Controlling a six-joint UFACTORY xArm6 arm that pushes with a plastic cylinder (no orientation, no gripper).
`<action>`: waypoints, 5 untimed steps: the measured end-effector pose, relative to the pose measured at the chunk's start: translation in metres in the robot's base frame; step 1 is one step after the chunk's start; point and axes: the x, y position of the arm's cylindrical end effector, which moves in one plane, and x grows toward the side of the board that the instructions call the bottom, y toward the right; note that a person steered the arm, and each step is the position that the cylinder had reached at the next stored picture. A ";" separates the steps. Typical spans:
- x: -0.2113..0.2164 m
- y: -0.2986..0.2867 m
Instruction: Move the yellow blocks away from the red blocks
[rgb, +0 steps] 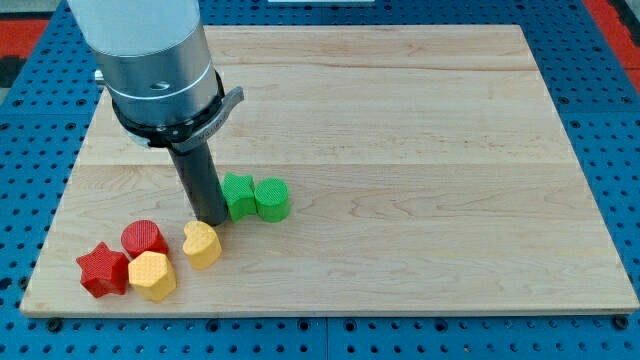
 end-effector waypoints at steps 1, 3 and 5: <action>0.000 0.000; -0.029 -0.058; -0.028 -0.136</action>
